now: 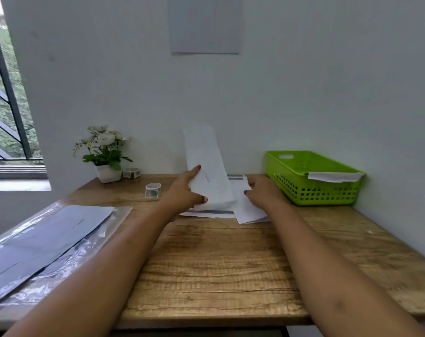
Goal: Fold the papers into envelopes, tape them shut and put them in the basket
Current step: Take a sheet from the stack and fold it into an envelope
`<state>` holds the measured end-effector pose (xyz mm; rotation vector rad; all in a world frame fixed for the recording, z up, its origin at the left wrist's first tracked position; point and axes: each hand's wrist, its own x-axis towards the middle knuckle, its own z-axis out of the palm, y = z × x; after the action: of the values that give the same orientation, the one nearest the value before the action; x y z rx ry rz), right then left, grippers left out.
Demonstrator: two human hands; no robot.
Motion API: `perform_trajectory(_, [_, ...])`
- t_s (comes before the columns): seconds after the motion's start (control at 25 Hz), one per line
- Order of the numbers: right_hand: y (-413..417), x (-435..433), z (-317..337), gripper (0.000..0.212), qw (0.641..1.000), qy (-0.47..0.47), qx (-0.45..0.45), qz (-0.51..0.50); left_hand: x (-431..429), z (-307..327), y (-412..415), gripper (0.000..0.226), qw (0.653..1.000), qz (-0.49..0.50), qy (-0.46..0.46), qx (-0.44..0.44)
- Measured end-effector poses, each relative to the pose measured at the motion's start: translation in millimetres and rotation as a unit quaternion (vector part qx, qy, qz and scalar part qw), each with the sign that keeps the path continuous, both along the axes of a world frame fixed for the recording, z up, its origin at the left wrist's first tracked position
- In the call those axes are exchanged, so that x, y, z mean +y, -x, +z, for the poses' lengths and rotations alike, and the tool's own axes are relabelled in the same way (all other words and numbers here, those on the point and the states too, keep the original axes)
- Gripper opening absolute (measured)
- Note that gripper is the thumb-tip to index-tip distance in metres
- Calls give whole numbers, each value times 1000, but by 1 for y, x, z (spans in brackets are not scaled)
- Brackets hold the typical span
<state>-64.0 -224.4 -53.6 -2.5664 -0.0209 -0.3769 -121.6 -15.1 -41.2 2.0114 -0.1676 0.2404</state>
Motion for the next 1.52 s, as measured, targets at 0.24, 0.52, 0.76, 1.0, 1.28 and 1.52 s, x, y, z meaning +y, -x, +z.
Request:
perform_trajectory(0.24, [24,14,4,80,991,97,87,-20,-14,14,24,86,817,180,-391,-382])
perform_trajectory(0.52, [-23,16,-20,89,979,115,158,-55,-43,-16,19,65,718,93,-641,-255])
perform_trajectory(0.76, [-13,8,-14,126,990,24,131,-47,-42,-18,13,31,871,-52,-378,-308])
perform_trajectory(1.0, [4,5,0,97,989,1,125,-73,16,-12,-7,35,922,-3,-379,-80])
perform_trajectory(1.28, [7,-3,7,60,991,-92,26,-92,15,-8,-9,30,915,-38,-399,-42])
perform_trajectory(1.52, [12,1,11,51,976,-209,-61,-18,9,-14,-7,72,909,1,-406,-94])
